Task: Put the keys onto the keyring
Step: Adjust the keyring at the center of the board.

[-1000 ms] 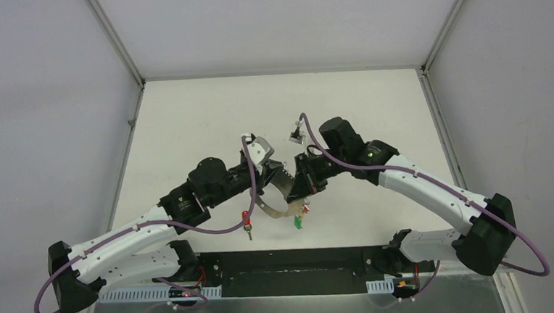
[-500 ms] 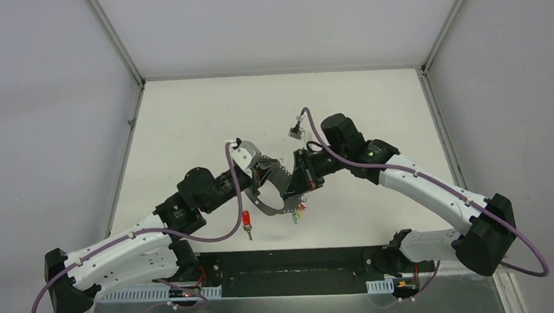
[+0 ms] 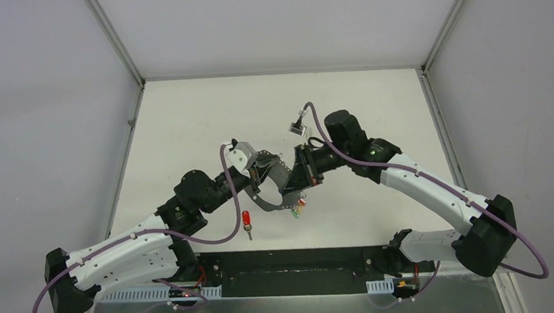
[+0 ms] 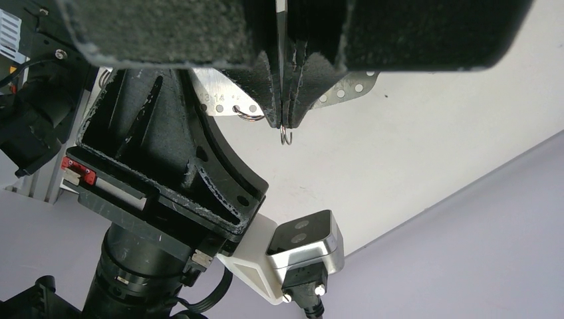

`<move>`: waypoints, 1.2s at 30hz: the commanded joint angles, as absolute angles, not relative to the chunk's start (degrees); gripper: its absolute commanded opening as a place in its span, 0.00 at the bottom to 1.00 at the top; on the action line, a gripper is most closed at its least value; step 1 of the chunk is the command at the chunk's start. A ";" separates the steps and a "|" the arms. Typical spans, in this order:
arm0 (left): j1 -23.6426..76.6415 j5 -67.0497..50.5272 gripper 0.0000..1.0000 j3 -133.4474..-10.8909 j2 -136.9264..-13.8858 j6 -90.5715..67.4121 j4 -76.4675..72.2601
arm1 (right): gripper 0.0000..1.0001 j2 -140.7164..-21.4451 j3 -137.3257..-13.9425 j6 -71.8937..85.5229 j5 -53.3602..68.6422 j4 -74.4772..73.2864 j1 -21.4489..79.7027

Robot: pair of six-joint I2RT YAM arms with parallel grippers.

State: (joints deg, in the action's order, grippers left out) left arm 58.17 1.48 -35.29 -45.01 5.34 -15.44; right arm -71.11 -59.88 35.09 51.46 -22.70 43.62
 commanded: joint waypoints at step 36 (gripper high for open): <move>59.38 -0.74 0.20 -39.14 -45.82 1.26 -2.89 | 0.00 -65.25 -63.33 29.57 53.78 -16.70 41.74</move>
